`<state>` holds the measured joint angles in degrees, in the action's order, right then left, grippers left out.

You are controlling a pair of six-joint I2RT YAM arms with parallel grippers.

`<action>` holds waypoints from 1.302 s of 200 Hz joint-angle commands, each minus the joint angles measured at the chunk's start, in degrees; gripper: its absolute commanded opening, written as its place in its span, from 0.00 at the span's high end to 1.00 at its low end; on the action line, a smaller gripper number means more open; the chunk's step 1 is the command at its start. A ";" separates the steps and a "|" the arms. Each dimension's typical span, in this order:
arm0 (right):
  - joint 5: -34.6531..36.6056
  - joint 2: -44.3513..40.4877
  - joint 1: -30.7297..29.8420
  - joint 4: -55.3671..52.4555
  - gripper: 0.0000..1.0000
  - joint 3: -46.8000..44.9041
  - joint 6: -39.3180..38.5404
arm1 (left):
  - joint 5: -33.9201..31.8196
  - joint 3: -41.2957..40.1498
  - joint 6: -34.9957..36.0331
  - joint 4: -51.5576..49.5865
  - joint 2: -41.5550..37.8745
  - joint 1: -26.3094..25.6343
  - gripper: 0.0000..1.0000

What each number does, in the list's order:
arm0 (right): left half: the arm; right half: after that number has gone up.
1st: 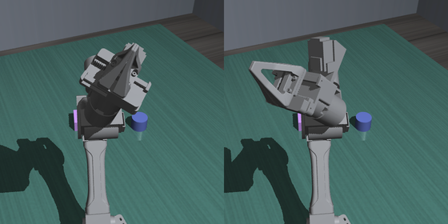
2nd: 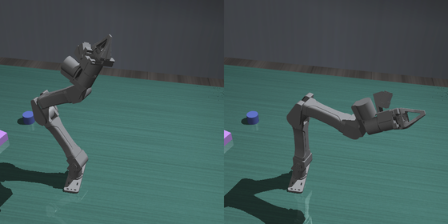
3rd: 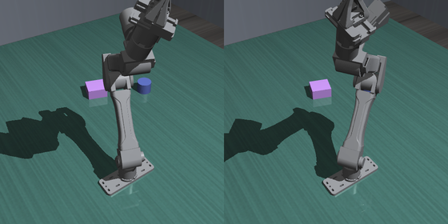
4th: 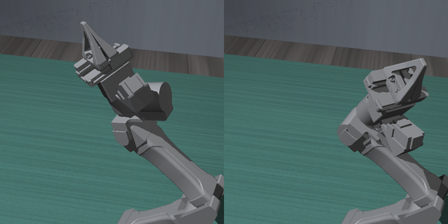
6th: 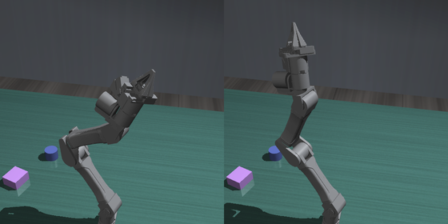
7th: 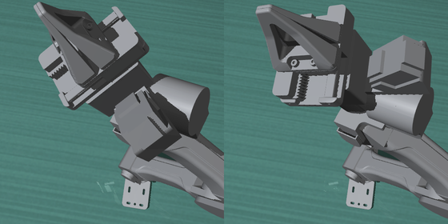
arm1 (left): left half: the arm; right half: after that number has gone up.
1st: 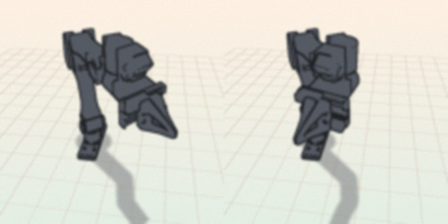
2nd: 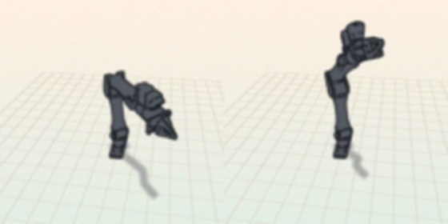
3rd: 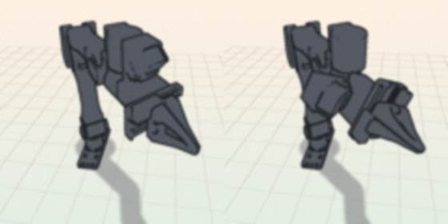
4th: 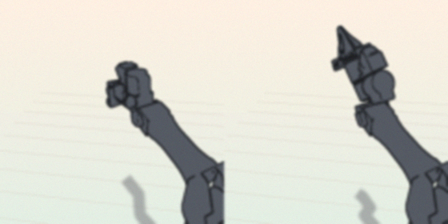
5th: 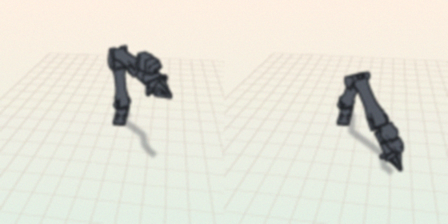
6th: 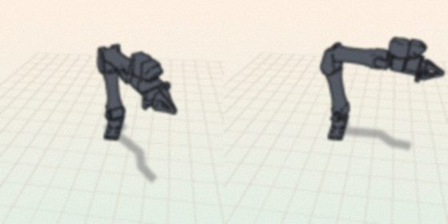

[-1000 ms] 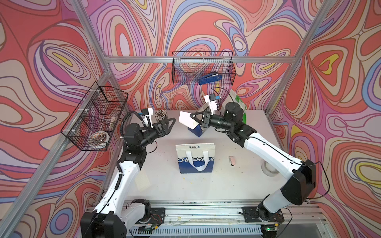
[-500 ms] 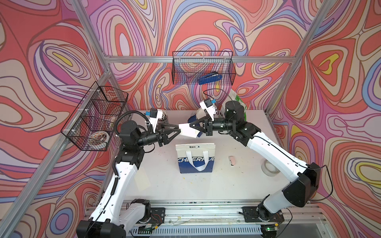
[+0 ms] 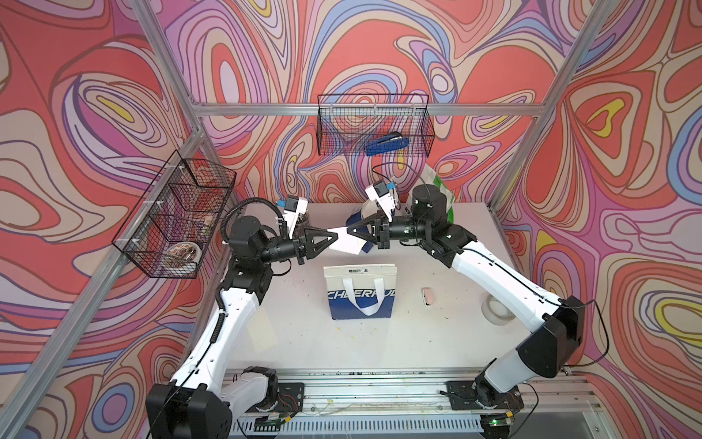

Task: Staple the receipts to the bags
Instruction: Pick up the receipt from the center of the board, then hold the receipt from the takeout bag.

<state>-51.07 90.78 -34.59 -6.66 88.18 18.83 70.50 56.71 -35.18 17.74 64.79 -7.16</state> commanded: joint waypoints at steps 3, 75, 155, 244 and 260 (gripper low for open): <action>-0.64 0.21 -0.04 1.36 1.00 1.20 0.32 | 1.35 2.26 0.36 -0.32 0.46 -0.16 0.93; 4.30 -6.32 -0.07 -5.28 0.45 -2.42 -15.00 | 6.50 2.62 -1.73 4.61 -3.47 0.20 1.00; -1.14 -15.17 -5.43 13.23 0.32 -16.41 -22.11 | 5.05 -1.66 3.54 -15.04 -19.85 1.45 1.00; 9.56 -18.48 -15.09 25.87 0.34 -32.43 -7.94 | 3.86 -16.17 -6.40 6.24 -22.47 -0.40 1.00; 18.63 -22.41 -15.08 17.04 0.32 -33.70 -13.36 | 5.29 -16.69 -5.41 7.00 -21.71 -0.46 1.00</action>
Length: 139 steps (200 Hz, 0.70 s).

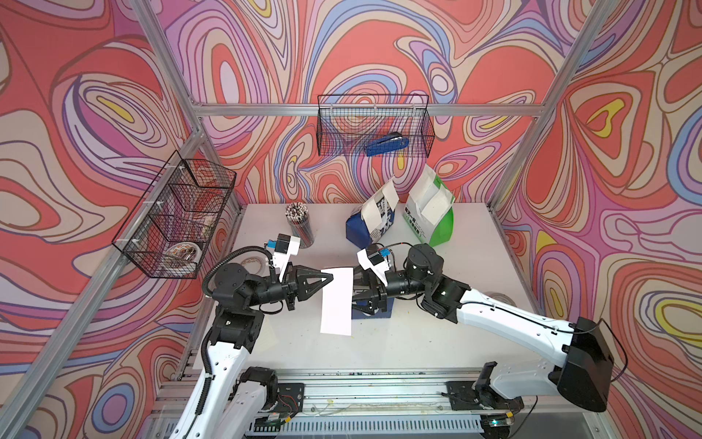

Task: Staple the receipts to the bags
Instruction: Hold the receipt from the takeout bag.

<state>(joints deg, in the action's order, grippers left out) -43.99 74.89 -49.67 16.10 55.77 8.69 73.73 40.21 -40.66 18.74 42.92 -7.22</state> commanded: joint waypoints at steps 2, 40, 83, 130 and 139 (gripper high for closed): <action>12.19 -6.98 0.03 -6.32 0.32 -1.63 -4.07 | 2.16 -0.21 0.42 5.86 0.26 -0.42 1.00; 10.85 -13.11 0.09 -10.23 0.29 -7.51 -14.82 | 1.77 -1.91 6.74 4.20 1.45 -1.14 1.00; 7.91 -7.88 0.02 -8.54 0.28 -6.73 -10.87 | 1.24 -2.80 12.47 1.27 2.85 -4.29 1.00; 8.92 -4.76 0.02 7.95 0.69 -11.69 2.19 | -0.06 -3.99 12.03 4.55 4.34 -5.34 1.00; 6.57 -3.65 0.03 11.34 0.88 -12.86 4.77 | -0.95 -4.51 12.24 5.19 4.61 -5.34 1.00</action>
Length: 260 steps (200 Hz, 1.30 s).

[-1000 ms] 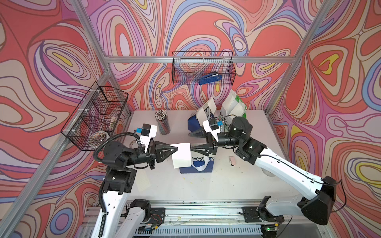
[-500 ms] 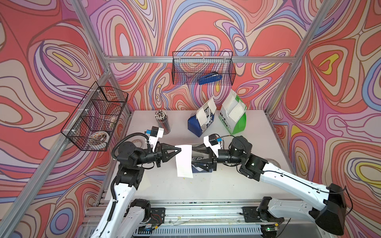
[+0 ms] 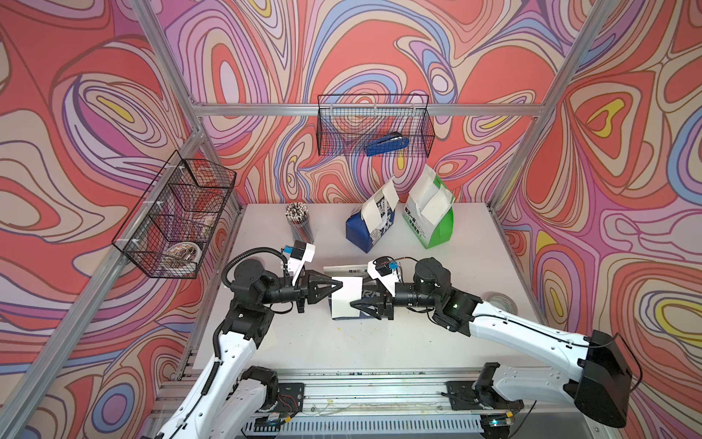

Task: Staple the receipts to the bags
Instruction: Hold the receipt from the takeout bag.

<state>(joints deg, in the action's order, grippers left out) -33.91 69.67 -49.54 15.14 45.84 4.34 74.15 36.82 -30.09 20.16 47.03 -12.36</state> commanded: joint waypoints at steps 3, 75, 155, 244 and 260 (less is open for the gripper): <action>-4.08 1.98 -0.16 12.89 0.92 -3.17 9.79 | -1.66 -1.20 1.84 3.92 0.64 -0.21 1.00; 2.22 7.55 -0.09 7.50 1.00 -1.81 15.50 | -23.41 1.60 18.29 -17.86 -3.70 4.52 0.00; -2.60 12.31 4.26 -3.06 1.00 5.12 15.33 | -10.74 4.15 24.21 -18.74 11.02 4.63 0.05; -3.80 13.71 5.70 -10.73 1.00 8.91 14.56 | -7.35 4.40 26.73 -17.50 12.39 4.63 0.50; -4.05 13.65 6.11 -11.40 1.00 8.78 14.43 | -7.70 4.31 27.38 -17.78 12.31 4.63 0.56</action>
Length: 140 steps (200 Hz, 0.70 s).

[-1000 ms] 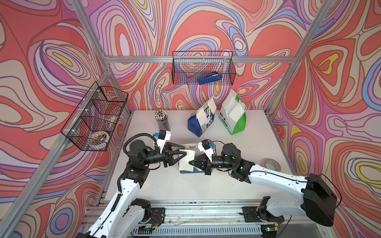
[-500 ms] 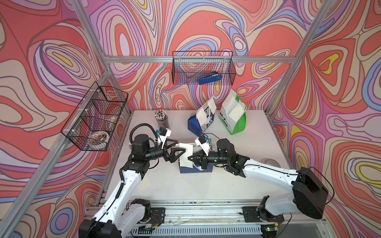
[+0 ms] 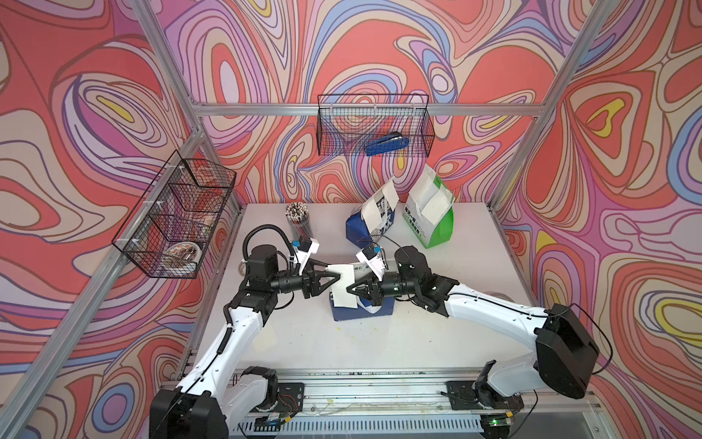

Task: Staple the receipts to the bags
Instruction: Hold the receipt from the takeout bag.

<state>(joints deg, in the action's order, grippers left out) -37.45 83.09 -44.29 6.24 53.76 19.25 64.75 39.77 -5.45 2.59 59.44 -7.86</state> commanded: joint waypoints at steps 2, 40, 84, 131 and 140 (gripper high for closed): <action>-0.45 0.16 0.94 -2.56 1.00 0.83 -0.45 | 1.69 1.36 2.84 -0.22 -0.09 0.12 0.57; -1.06 0.76 1.18 -2.90 1.00 1.25 -0.60 | 2.50 1.72 2.61 0.25 1.22 0.12 0.68; -0.32 0.77 1.40 -4.15 1.00 2.64 -1.60 | 2.66 1.72 2.94 0.16 1.78 0.12 0.90; 5.80 -2.91 1.40 -9.42 0.66 2.77 -3.06 | 1.35 1.12 3.00 0.74 0.60 0.12 1.00; 9.15 -5.84 1.40 -10.44 0.54 1.51 -2.68 | 1.15 1.06 2.98 0.85 0.51 0.17 1.00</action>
<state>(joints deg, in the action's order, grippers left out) -35.29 82.61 -43.13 -0.69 55.81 17.74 65.43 39.77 -3.60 2.52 61.30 -7.88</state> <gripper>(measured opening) 0.340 0.061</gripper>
